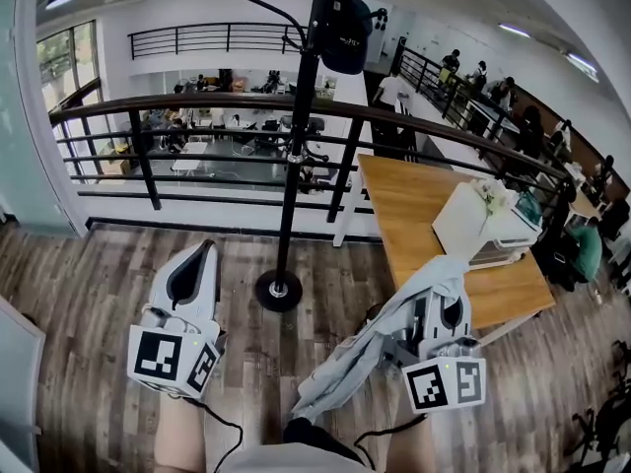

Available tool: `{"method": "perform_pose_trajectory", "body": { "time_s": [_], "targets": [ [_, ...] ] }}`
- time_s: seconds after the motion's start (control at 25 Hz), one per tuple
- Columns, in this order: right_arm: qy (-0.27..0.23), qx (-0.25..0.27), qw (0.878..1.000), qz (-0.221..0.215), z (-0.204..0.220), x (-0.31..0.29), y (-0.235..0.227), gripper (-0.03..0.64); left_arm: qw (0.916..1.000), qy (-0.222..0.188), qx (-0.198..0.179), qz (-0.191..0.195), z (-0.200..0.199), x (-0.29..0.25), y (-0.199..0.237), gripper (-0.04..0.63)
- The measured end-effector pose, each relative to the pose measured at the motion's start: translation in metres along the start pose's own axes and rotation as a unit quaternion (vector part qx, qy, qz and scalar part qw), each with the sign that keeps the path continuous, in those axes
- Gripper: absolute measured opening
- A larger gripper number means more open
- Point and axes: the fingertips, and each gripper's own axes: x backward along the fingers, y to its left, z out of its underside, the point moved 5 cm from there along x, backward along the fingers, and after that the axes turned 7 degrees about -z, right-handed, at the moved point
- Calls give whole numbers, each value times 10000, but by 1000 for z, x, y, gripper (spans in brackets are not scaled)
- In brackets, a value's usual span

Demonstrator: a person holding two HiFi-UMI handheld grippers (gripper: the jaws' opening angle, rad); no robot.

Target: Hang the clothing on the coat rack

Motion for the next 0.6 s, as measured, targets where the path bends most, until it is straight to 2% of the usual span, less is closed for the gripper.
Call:
{"method": "perform_pose_trajectory", "body": {
  "time_s": [0.6],
  "targets": [
    [-143, -137, 9982, -561, 19, -82, -94, 9, 9997, -174, -17, -195, 15, -108, -47, 9]
  ]
}}
